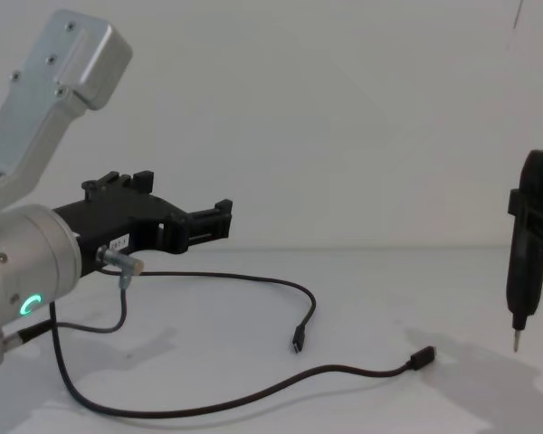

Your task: Pick up the data cable with the one hand.

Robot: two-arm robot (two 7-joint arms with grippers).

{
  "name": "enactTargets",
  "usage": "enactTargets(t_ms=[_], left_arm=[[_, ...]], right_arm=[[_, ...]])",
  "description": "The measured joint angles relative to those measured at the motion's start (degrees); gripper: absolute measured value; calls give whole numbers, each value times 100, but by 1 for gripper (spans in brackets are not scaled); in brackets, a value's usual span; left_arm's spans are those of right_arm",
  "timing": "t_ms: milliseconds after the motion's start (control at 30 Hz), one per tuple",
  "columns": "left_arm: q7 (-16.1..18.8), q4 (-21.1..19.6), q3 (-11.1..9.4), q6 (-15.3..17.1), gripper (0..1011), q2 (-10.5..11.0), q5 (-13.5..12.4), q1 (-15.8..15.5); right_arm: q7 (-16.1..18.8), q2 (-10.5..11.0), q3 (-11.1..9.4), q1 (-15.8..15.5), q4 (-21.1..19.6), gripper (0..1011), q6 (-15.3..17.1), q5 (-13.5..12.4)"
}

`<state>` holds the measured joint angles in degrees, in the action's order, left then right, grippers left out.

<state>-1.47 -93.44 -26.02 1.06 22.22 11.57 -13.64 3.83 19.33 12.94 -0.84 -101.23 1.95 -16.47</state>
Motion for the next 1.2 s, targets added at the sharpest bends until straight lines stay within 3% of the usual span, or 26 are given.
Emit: enactTargets(t_ms=[267,733,967,1200], left_arm=[[-417,-134,-6,247,1001,189,143,-62],[-1451,-452,-54,1311,1001,664,549,-340],[-1963,-504,-195,1948,1001,831,700,-580],[-2463,-389,-502,2496,1001,865,783,-939]], right_arm=[[0,0,0,0,0,279,0,0],[0,0,0,0,0,279,0,0],[0,0,0,0,0,279,0,0],[0,0,0,0,0,279,0,0]])
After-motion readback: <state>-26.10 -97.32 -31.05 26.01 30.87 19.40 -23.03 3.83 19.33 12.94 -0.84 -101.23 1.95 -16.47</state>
